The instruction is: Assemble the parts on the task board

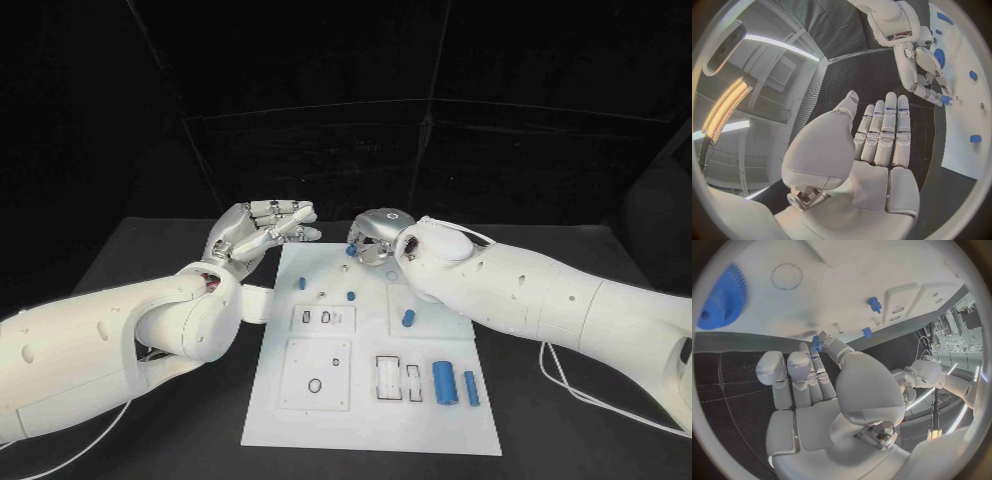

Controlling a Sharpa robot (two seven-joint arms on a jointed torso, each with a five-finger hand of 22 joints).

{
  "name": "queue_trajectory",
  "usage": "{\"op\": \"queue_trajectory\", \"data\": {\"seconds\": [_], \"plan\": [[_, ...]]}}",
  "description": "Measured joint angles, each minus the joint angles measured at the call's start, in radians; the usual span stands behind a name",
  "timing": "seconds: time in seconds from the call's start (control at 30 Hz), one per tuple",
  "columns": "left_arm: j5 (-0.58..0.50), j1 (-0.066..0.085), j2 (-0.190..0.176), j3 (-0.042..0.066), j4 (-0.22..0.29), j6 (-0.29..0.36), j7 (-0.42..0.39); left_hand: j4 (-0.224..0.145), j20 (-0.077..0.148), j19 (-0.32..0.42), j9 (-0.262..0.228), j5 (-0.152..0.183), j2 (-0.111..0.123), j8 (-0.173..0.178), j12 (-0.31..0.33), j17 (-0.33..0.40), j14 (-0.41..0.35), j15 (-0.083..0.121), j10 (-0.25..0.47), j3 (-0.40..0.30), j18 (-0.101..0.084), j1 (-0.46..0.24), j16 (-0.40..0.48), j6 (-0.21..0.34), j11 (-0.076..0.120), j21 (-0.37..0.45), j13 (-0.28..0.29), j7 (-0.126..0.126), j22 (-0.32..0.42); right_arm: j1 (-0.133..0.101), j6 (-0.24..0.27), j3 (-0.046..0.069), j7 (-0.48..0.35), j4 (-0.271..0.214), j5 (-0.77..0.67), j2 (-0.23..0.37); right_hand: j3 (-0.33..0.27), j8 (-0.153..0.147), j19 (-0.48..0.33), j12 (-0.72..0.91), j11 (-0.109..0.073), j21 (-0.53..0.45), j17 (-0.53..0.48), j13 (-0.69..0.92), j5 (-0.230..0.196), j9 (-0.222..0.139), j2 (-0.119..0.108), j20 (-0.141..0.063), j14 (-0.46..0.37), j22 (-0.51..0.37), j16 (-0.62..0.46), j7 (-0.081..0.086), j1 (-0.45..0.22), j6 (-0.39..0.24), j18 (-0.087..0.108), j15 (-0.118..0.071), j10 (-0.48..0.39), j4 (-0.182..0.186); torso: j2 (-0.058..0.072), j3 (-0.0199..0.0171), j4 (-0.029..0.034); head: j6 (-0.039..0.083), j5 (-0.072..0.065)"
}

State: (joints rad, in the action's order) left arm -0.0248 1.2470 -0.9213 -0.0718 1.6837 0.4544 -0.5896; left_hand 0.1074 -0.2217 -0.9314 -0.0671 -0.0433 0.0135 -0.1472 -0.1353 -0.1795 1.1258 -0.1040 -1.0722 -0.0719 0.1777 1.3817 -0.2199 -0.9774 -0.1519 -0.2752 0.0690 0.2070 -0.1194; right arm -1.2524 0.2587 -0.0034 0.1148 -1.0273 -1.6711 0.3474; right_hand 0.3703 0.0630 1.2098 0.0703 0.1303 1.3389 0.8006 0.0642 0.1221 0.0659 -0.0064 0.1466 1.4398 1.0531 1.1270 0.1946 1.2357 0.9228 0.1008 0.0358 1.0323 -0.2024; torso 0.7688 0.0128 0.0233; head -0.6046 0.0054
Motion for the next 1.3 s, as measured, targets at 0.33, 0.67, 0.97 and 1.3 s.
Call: {"op": "queue_trajectory", "data": {"seconds": [0.33,0.67,0.97,1.3], "plan": [[0.0,0.0,0.001,0.0,-0.003,-0.001,0.002,0.0,0.0,0.0,0.001,0.0,0.0,0.0,0.0,0.0,0.0,0.0,0.0,0.0,0.0,0.0,0.0,0.0,0.0,0.0,0.0,0.0,0.0,0.0,0.006,0.0,-0.004,-0.019,0.01,0.001,0.009,0.0,0.036,0.049,-0.018,0.02,0.05,0.007,0.0,0.002,-0.004,-0.011,0.011,0.055,0.035,-0.006,0.004,0.006,0.0,-0.011,0.072,0.016,0.0,0.0,0.0,0.0,0.0],[0.0,0.0,0.002,0.0,-0.006,-0.002,0.004,0.0,0.0,0.0,0.0,0.0,0.0,0.004,0.0,-0.001,0.0,0.0,0.0,0.0,0.0,0.0,0.0,0.0,0.0,0.0,-0.001,0.0,0.002,0.0,0.008,0.0,-0.006,-0.025,0.018,0.0,0.015,0.0,0.043,0.049,-0.02,0.024,0.061,0.007,0.004,0.002,-0.004,-0.011,0.015,0.068,0.04,-0.009,0.004,0.009,0.0,-0.015,0.081,0.021,0.0,0.001,0.0002,-0.005,-0.001],[0.0,0.0,0.003,0.0,-0.012,-0.003,0.006,-0.003,0.0,0.0,0.0,0.0,0.0,0.004,0.0,-0.001,0.0,0.0,0.0,0.003,0.0,0.0,0.004,0.0,0.0,0.0,-0.001,0.0,0.002,0.0,0.031,0.0,-0.001,-0.052,0.019,0.038,0.022,0.0,0.047,0.049,-0.02,0.024,0.056,0.003,0.004,0.002,-0.005,-0.014,0.015,0.066,0.04,-0.009,0.014,0.009,0.0,-0.015,0.081,0.022,0.0,0.0006,0.0001,-0.002,0.001],[0.0,0.0,0.002,0.0,-0.031,-0.007,0.007,-0.003,0.0,0.0,0.0,0.0,0.0,0.004,0.001,-0.001,0.0,0.0,0.0,0.003,0.0,0.0,0.004,0.0,0.0,0.004,-0.001,0.0,0.002,0.0,0.054,0.001,0.03,-0.238,0.072,0.27,-0.06,0.028,0.157,0.216,-0.071,0.102,0.2,0.093,0.024,0.012,-0.083,-0.041,0.027,0.219,0.144,-0.045,-0.06,0.049,-0.033,-0.049,0.326,0.092,-0.004,-0.0008,-0.0084,0.01,-0.006]]}}
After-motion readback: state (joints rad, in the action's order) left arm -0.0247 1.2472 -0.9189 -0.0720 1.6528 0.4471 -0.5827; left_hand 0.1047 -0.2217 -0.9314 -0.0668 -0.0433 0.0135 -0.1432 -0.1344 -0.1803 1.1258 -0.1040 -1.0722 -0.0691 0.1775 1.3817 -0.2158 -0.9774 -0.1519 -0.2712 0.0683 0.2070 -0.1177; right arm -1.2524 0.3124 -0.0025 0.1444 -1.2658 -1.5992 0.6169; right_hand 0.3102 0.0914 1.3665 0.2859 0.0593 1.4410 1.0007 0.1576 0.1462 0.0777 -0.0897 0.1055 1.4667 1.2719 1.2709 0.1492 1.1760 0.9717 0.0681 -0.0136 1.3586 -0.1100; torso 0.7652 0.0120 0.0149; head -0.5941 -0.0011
